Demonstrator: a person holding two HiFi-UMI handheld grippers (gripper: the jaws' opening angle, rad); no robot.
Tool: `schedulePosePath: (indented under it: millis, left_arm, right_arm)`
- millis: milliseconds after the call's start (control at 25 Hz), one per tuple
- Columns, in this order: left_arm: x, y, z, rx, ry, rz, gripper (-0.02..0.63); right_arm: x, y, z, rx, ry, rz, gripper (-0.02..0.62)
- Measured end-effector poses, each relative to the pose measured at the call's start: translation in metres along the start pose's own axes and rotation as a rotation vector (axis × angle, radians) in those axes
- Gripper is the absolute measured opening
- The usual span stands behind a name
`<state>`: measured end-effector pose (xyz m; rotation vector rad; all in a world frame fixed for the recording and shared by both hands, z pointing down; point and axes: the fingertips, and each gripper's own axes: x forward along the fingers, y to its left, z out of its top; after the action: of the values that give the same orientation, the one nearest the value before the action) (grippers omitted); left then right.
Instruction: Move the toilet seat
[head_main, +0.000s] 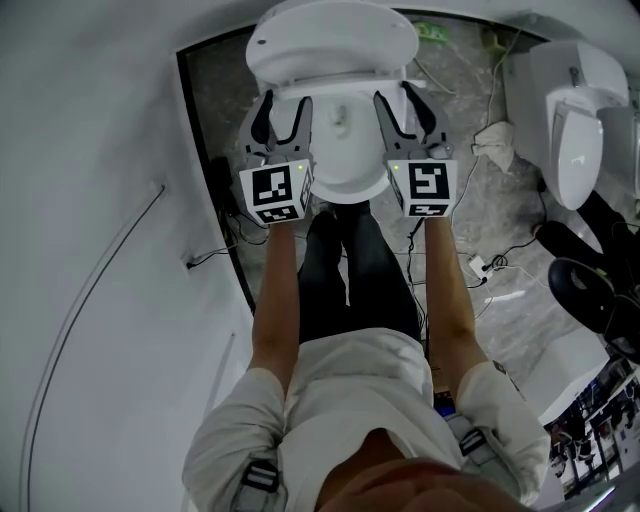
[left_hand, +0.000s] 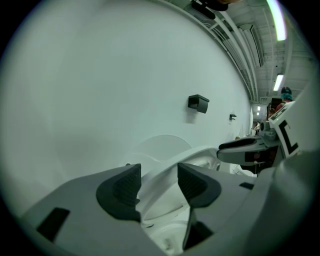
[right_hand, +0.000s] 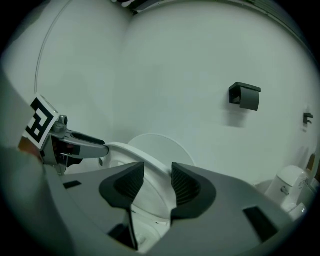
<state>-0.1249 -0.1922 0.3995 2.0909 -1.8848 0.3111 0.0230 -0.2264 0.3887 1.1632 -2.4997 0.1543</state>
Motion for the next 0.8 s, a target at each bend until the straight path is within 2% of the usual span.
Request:
schedulePosePath:
  millis: [800]
  left_arm:
    - [0.026, 0.026, 0.016, -0.022, -0.022, 0.073, 0.224]
  right_arm:
    - [0.035, -0.012, 0.019, -0.030, -0.029, -0.019, 0.133]
